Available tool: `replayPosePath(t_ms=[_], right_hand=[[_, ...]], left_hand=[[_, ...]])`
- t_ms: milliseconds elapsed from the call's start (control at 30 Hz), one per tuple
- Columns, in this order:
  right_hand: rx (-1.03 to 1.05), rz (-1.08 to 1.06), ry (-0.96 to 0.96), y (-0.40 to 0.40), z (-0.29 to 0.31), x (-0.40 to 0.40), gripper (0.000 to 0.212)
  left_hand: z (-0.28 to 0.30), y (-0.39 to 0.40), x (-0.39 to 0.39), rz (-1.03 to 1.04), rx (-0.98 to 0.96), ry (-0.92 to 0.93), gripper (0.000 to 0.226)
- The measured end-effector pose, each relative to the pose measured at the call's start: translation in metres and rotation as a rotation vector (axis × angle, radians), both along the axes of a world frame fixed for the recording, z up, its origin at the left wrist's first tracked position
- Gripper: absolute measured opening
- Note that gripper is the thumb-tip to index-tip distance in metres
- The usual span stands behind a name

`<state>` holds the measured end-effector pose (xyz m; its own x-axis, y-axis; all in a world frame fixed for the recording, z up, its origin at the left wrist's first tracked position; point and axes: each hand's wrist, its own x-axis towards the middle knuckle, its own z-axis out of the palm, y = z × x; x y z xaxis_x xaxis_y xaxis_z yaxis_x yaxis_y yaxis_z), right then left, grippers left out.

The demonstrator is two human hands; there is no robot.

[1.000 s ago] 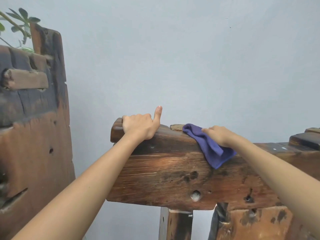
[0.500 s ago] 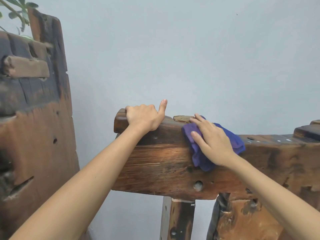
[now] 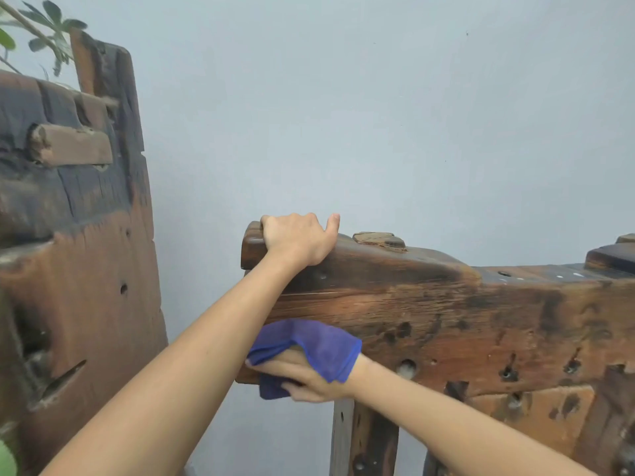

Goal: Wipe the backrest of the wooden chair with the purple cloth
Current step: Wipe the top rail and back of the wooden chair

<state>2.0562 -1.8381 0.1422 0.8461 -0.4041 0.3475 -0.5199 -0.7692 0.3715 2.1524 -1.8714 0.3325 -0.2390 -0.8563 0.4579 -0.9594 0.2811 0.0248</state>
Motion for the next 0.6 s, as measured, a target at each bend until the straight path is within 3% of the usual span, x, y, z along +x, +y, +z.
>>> replayPosePath(t_ms=[133,233,333,433,500,567,600], right_hand=[[-0.258,-0.169,-0.28,0.006,0.063,-0.091,0.061],[-0.51,-0.534,-0.686,0.02,0.063,-0.142,0.063],[-0.538,-0.883,-1.292,0.02,0.032,-0.121,0.062],[-0.456,-0.928,-1.637,0.012,0.019,-0.056,0.062],[-0.406,-0.947,-1.572,0.009,0.0,-0.008,0.066],[-0.379,-0.852,-1.086,0.018,-0.035,0.018,0.07],[-0.366,-0.695,-0.788,0.021,-0.047,0.008,0.07]], left_hand=[[-0.001,-0.001,0.0,0.002,0.015,-0.051,0.074],[0.001,0.0,-0.004,0.027,0.058,-0.087,0.076],[0.005,0.004,-0.008,0.079,0.092,-0.114,0.07],[0.008,0.009,-0.013,0.115,0.123,-0.12,0.06],[0.009,0.012,-0.013,0.105,0.129,-0.127,0.061],[0.009,0.012,-0.007,0.078,0.103,-0.14,0.065],[0.008,0.012,-0.004,0.056,0.092,-0.141,0.068]])
